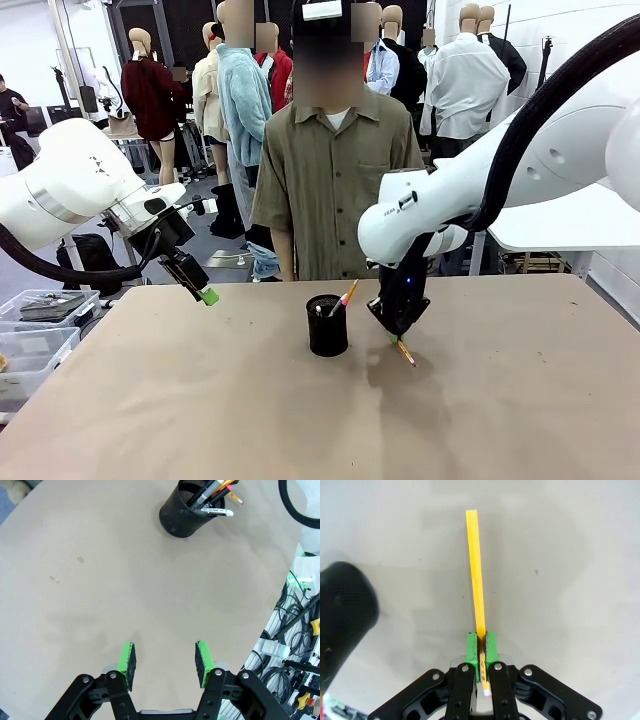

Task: Place the pens into the pen holder.
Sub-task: Pick up a writing instrument from the table and place it into the Pen holder.

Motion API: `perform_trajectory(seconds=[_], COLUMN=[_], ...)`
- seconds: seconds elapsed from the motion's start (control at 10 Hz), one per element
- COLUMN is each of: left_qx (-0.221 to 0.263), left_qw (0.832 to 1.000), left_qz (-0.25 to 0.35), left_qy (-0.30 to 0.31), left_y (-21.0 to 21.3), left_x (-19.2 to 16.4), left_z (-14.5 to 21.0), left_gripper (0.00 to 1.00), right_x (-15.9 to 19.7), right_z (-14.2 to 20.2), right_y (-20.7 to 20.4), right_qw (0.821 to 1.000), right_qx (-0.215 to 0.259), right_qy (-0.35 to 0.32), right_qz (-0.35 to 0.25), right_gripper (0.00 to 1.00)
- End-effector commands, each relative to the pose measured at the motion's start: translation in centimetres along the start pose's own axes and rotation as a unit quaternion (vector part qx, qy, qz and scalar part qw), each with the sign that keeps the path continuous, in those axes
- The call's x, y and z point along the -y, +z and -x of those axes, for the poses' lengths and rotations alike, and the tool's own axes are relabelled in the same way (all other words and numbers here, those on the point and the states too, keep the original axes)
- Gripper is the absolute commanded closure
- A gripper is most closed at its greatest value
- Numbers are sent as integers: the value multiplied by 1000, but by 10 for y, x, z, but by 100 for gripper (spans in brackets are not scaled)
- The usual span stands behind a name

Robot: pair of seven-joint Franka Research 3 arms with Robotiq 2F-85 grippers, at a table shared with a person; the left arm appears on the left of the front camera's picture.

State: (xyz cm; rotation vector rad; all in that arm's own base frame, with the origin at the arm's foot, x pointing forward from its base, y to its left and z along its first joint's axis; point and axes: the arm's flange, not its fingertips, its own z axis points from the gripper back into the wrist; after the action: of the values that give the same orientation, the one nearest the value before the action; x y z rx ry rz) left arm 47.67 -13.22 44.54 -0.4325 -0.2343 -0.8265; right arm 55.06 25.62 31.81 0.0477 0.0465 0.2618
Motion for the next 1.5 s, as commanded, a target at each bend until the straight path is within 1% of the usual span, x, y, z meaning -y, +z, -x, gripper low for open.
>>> perform_trajectory(seconds=[0.0, 0.1, 0.2, 0.3, 0.5, 0.6, 0.7, 0.8, 0.9, 1.0, 1.1, 1.2, 1.3, 1.4], left_qx=[0, 0, 0, 0, 0, 0, 0, 0, 0, 0, 0, 0, 0, 0], left_qw=[1000, 1000, 1000, 1000, 1000, 1000, 1000, 1000, 1000, 1000, 1000, 1000, 1000, 1000], left_qz=[3, 3, 3, 3, 3, 3, 3, 3, 3, 3, 3, 3, 3, 3], left_qy=[-6, -6, -6, -6, -6, -6, -6, -6, -6, -6, -6, -6, -6, -6], left_y=[2, 2, 2, 2, 2, 2, 2, 2, 2, 2, 2, 2, 2, 2], left_x=[-1, -1, -1, -1, -1, -1, -1, -1, -1, -1, -1, -1, -1, -1], left_z=[1, 1, 1, 1, 1, 1, 1, 1, 1, 1, 1, 1, 1, 1], left_gripper=[37, 37, 37, 37, 37, 37, 37, 37, 37, 37, 37, 37, 37, 37], right_x=[19, 28, 35, 45, 65, 71, 75, 78, 80, 82, 79, 74, 68, 60], right_z=[15, 22, 26, 29, 41, 46, 50, 48, 51, 58, 64, 67, 66, 63], right_y=[24, 38, 52, 64, 91, 99, 106, 114, 123, 134, 144, 150, 153, 154], right_qw=[997, 992, 983, 974, 960, 949, 931, 906, 877, 861, 834, 808, 785, 763], right_qx=[36, 63, 99, 120, 183, 206, 246, 326, 377, 424, 475, 509, 526, 532], right_qy=[27, 65, 122, 157, 169, 189, 214, 217, 234, 225, 226, 242, 265, 297], right_qz=[-55, -85, -98, -113, -125, -143, -163, -162, -182, -166, -169, -173, -189, -216], right_gripper=[100, 100, 100, 100, 100, 100, 100, 100, 100, 100, 100, 100, 100, 100])
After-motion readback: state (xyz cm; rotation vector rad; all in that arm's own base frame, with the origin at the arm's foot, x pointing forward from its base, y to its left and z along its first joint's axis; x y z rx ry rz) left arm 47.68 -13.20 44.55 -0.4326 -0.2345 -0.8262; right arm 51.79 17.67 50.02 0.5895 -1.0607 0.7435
